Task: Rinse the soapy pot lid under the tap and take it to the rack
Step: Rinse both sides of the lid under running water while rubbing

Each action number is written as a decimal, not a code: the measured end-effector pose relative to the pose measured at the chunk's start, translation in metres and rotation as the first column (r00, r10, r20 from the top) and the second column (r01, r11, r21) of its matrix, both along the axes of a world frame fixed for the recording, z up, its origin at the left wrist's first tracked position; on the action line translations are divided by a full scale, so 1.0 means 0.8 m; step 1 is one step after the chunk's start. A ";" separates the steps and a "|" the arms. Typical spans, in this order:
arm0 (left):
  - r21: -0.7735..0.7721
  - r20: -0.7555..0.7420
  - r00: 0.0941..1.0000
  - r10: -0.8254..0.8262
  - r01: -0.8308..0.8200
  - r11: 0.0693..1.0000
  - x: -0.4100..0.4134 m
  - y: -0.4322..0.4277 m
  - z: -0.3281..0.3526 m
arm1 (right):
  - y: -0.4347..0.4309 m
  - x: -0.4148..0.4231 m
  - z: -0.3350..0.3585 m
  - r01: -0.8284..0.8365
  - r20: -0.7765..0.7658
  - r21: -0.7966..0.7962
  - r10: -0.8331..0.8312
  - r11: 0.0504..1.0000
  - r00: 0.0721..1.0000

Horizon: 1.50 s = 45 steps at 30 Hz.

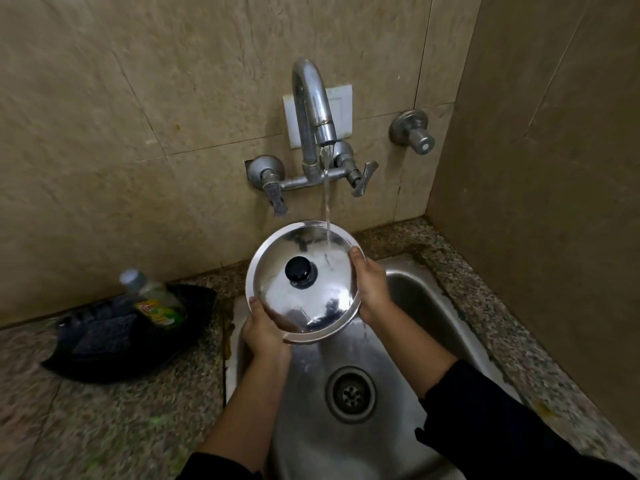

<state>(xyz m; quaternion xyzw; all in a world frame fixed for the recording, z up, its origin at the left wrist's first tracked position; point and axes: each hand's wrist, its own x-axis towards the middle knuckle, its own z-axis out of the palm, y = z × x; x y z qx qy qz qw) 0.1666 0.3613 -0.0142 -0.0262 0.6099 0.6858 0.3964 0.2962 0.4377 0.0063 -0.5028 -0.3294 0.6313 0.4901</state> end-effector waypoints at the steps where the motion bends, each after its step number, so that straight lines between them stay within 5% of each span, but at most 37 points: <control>1: -0.032 -0.063 0.997 -0.052 0.050 0.998 -0.004 0.005 -0.010 | 0.001 0.007 0.001 0.026 -0.004 0.004 -0.026 1.000 1.000; 4: -0.044 -0.153 0.964 -0.219 0.215 0.976 -0.010 0.012 -0.020 | 0.007 0.031 -0.005 0.064 -0.002 0.016 -0.064 0.998 0.998; 12: 0.158 0.007 0.939 -0.343 0.338 0.928 0.023 0.015 0.028 | 0.012 0.078 -0.012 0.165 -0.131 0.027 -0.160 0.986 0.978; 17: -0.069 -0.098 0.825 -0.556 0.552 0.831 0.031 0.017 0.047 | -0.004 0.089 0.004 0.092 0.134 0.299 -0.137 0.950 0.981; 19: -0.067 0.023 0.768 -0.640 0.640 0.765 0.028 0.023 0.062 | -0.024 0.083 0.009 -0.126 0.376 0.558 -0.114 0.820 0.920; 21: 0.032 0.218 0.725 -0.653 0.663 0.747 0.017 0.033 0.073 | -0.043 0.076 0.007 -0.473 0.658 0.699 -0.225 0.536 0.718; 24: 0.015 0.257 0.699 -0.667 0.687 0.726 -0.004 0.030 0.068 | -0.066 0.063 -0.014 -0.735 0.710 0.655 -0.476 0.177 0.518; 27: -0.082 0.222 0.702 -0.677 0.705 0.705 -0.016 0.023 0.049 | -0.077 0.058 -0.042 -0.821 0.750 0.562 -0.477 0.096 0.458; 30: -0.044 0.225 0.687 -0.691 0.716 0.697 -0.025 0.016 0.030 | -0.075 0.063 -0.052 -0.871 0.861 0.465 -0.309 0.158 0.403; 32: -0.012 0.220 0.689 -0.690 0.709 0.705 -0.029 0.011 0.020 | -0.069 0.074 -0.050 -0.844 0.875 0.481 -0.190 0.236 0.445; 35: 0.055 0.197 0.697 -0.689 0.694 0.718 -0.039 0.004 0.010 | -0.049 0.093 -0.055 -0.573 0.746 0.643 -0.245 0.509 0.619; 38: 0.103 0.197 0.682 -0.704 0.700 0.707 -0.045 -0.003 0.004 | -0.027 0.097 -0.060 -0.228 0.690 0.549 -0.283 0.804 0.666; 41: 0.107 0.178 0.684 -0.708 0.701 0.705 -0.042 -0.004 -0.002 | -0.027 0.085 -0.049 -0.051 0.386 0.244 -0.049 0.968 0.921; 45: 0.063 0.118 0.696 -0.708 0.706 0.705 -0.027 0.007 0.000 | -0.033 0.087 -0.045 -0.007 0.101 0.059 0.001 0.998 0.995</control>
